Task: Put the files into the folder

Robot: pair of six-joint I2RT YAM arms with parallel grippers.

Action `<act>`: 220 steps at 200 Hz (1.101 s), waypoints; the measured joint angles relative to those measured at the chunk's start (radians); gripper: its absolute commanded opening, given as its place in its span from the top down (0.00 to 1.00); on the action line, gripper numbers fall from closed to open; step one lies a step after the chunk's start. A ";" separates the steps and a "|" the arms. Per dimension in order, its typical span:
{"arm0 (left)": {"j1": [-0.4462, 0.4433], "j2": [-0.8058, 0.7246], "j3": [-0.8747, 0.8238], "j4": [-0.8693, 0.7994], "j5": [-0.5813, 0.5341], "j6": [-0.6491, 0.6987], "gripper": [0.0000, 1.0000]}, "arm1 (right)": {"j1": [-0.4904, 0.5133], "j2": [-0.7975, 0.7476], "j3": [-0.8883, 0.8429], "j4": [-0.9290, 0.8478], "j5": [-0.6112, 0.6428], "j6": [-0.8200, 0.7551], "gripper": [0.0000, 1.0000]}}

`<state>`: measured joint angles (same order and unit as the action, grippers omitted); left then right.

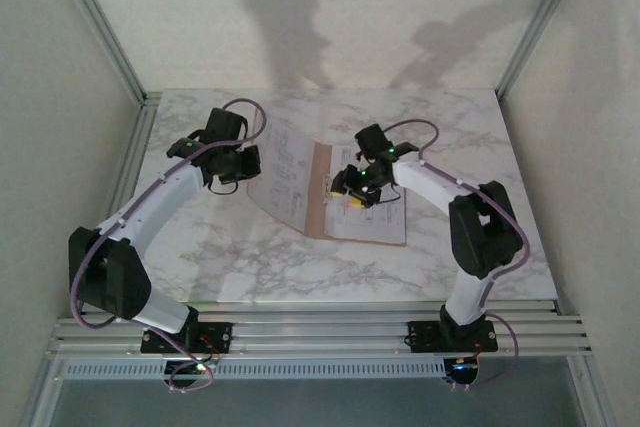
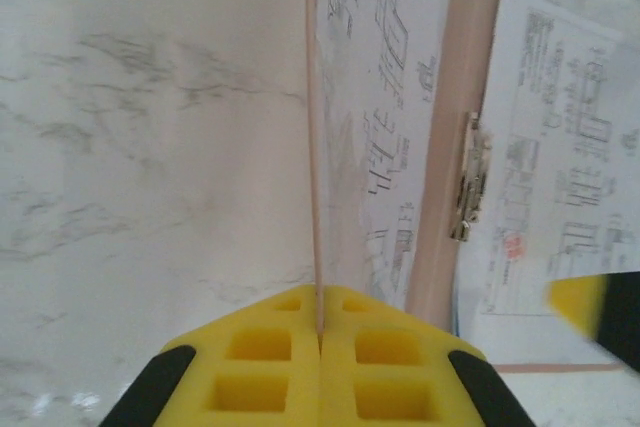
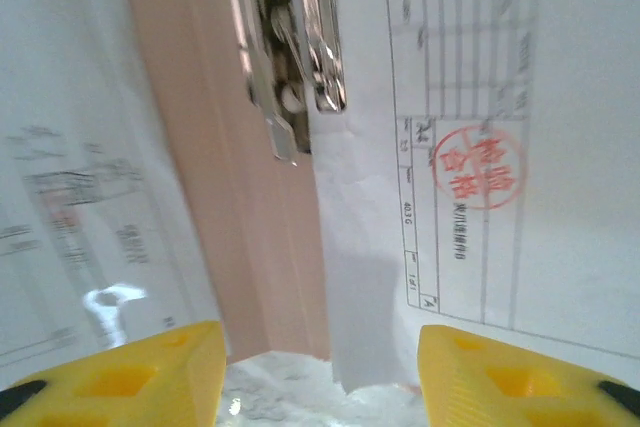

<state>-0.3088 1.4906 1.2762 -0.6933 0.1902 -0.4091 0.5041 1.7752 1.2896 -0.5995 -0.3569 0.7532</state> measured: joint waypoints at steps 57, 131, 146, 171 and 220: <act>0.001 -0.020 0.048 -0.126 -0.141 0.055 1.00 | -0.175 -0.062 -0.159 0.027 0.032 0.018 0.65; -0.005 -0.071 0.089 -0.163 -0.110 0.061 0.84 | -0.220 -0.023 -0.307 0.051 0.026 0.056 0.90; -0.014 -0.073 0.089 -0.148 -0.070 0.051 0.77 | -0.229 -0.019 -0.306 0.051 0.014 0.062 0.92; -0.042 -0.076 0.089 -0.101 0.004 0.014 0.63 | -0.232 -0.016 -0.304 0.049 0.006 0.063 0.93; -0.138 -0.082 0.089 0.051 0.148 -0.085 0.42 | -0.232 -0.012 -0.298 0.041 0.005 0.062 0.93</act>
<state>-0.4473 1.4090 1.3651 -0.6426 0.3386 -0.4946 0.2726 1.7630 0.9920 -0.5587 -0.3519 0.8154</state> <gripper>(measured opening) 0.538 0.071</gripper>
